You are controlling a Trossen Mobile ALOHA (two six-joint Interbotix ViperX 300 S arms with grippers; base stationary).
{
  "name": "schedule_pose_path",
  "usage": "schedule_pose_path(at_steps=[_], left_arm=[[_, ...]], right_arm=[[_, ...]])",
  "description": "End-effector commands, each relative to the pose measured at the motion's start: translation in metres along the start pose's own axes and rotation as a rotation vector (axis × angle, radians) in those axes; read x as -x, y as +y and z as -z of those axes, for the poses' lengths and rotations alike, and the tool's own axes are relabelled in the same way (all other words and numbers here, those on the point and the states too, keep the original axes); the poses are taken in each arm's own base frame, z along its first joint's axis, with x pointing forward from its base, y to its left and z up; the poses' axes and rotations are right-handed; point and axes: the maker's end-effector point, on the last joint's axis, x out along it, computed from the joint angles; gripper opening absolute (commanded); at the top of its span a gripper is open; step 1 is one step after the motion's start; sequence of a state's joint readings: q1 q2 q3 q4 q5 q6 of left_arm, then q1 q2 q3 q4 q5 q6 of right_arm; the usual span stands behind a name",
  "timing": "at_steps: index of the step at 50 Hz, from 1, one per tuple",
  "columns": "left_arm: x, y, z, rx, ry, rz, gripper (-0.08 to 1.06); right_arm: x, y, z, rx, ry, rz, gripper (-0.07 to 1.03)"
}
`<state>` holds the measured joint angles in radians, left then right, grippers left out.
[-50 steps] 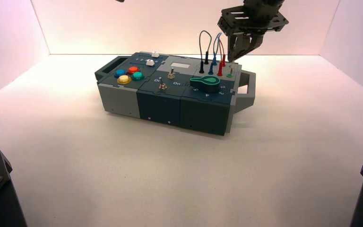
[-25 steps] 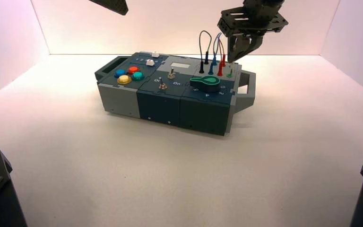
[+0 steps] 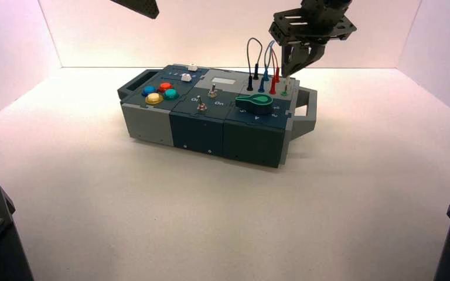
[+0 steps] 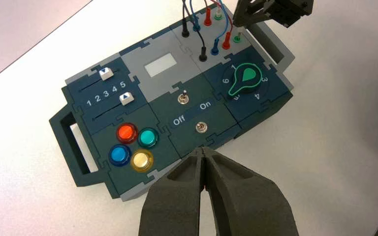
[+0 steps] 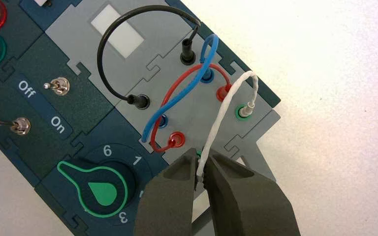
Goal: Insert the white wire.
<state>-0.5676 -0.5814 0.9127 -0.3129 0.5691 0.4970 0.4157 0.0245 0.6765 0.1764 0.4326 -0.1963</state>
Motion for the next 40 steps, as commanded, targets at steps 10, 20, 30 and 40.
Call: schedule_pose_path(at_steps=[10,20,30,40], left_arm=[[0.006,0.002,-0.014,-0.009,-0.039,-0.009,-0.03],[0.005,0.002,-0.014,-0.01,-0.037,-0.01,-0.03],[0.006,0.002,-0.014,-0.012,-0.038,-0.011,-0.03],[0.006,0.002,-0.014,-0.012,-0.038,-0.011,-0.03]], right_arm=[[0.001,0.002,-0.007,-0.002,-0.018,-0.003,-0.02],[-0.003,0.002,-0.005,-0.002,-0.008,-0.004,-0.02],[-0.004,0.002,-0.005,-0.002,-0.005,-0.004,-0.02],[-0.008,0.002,-0.002,-0.001,0.008,-0.005,-0.02]])
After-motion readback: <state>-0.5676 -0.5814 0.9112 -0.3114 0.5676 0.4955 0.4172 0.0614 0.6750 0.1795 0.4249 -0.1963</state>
